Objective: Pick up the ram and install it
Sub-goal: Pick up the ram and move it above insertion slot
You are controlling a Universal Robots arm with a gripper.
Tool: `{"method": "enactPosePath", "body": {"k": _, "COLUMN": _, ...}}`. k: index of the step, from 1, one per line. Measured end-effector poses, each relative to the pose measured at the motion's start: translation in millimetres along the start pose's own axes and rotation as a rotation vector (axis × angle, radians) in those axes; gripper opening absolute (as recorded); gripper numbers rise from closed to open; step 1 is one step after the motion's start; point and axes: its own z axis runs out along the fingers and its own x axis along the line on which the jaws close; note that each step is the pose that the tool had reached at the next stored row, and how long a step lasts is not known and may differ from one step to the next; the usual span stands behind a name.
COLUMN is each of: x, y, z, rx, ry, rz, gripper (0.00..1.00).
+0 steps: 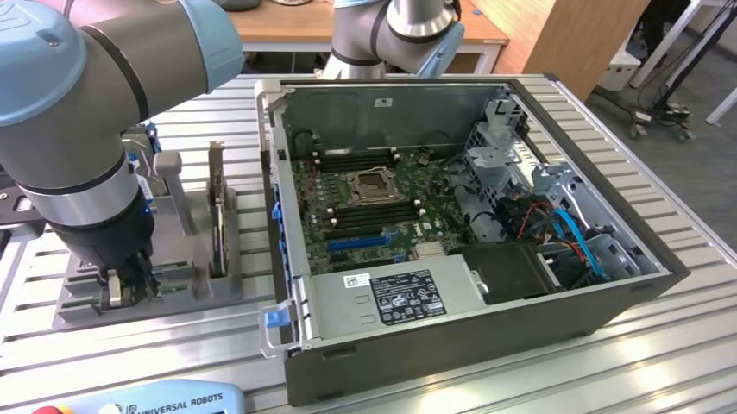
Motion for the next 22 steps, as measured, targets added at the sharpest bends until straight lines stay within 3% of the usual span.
{"method": "enactPosePath", "body": {"k": 22, "x": 0.0, "y": 0.0, "z": 0.0, "rx": -0.0007, "ry": 0.0006, "rz": -0.025, "gripper": 0.11}}
